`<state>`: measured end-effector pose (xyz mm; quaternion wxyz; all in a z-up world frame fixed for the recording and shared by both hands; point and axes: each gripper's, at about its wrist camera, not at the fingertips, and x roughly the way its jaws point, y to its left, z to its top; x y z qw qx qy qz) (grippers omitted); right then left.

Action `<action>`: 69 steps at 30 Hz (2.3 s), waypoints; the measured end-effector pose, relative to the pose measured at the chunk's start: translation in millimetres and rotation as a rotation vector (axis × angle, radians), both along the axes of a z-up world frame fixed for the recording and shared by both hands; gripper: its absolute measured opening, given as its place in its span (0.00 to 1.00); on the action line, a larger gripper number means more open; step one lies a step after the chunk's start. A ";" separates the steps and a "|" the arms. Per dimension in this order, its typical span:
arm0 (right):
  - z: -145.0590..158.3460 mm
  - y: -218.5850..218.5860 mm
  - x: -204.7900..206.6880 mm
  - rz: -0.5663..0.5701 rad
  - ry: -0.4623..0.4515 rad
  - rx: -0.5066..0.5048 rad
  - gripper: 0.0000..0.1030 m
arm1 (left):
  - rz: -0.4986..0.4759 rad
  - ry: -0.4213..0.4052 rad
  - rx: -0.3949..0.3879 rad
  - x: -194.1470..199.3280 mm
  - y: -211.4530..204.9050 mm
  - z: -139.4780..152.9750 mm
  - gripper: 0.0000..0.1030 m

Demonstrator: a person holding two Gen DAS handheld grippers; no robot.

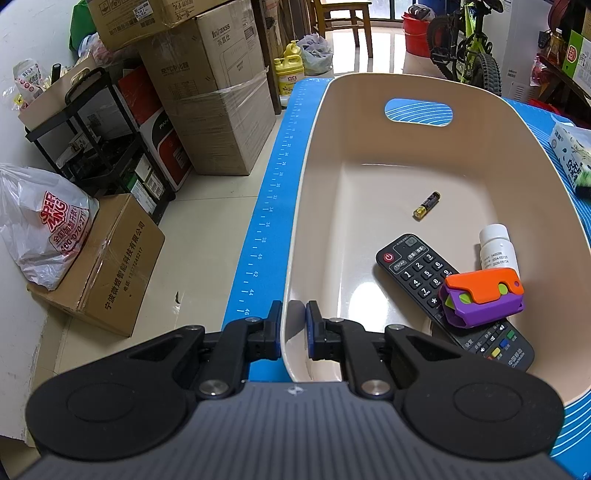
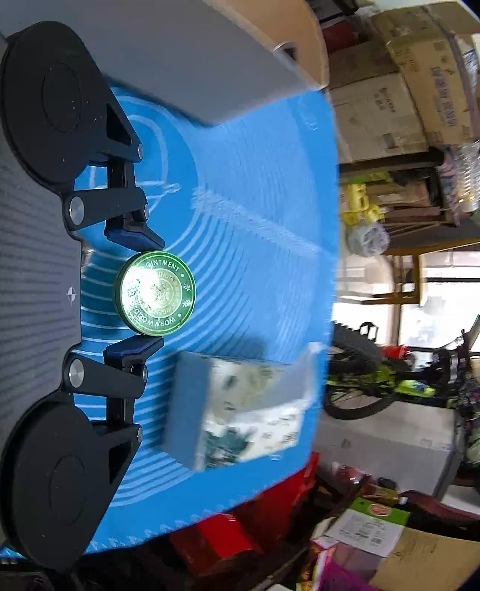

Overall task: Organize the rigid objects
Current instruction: 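Grasp the green round tin with the right tool, then carry the green tin with the right tool onto the toy in the basket and release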

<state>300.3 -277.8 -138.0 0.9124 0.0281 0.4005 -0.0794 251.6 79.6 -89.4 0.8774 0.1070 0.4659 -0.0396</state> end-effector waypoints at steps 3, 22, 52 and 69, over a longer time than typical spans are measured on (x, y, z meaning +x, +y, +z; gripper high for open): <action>22.8 4.3 -0.7 0.016 -0.048 -0.030 0.52 | 0.007 0.000 -0.011 0.6 1.1 0.3 0.13; 126.5 110.2 -8.0 0.291 -0.279 0.010 0.52 | 0.002 -0.001 -0.004 -0.4 -0.2 -0.8 0.13; 31.6 231.6 -12.6 0.574 0.170 -0.015 0.52 | 0.000 0.000 -0.003 0.2 -1.1 0.1 0.13; 82.1 197.8 -26.3 0.501 0.000 0.060 0.82 | 0.004 -0.002 -0.001 1.0 0.6 1.5 0.13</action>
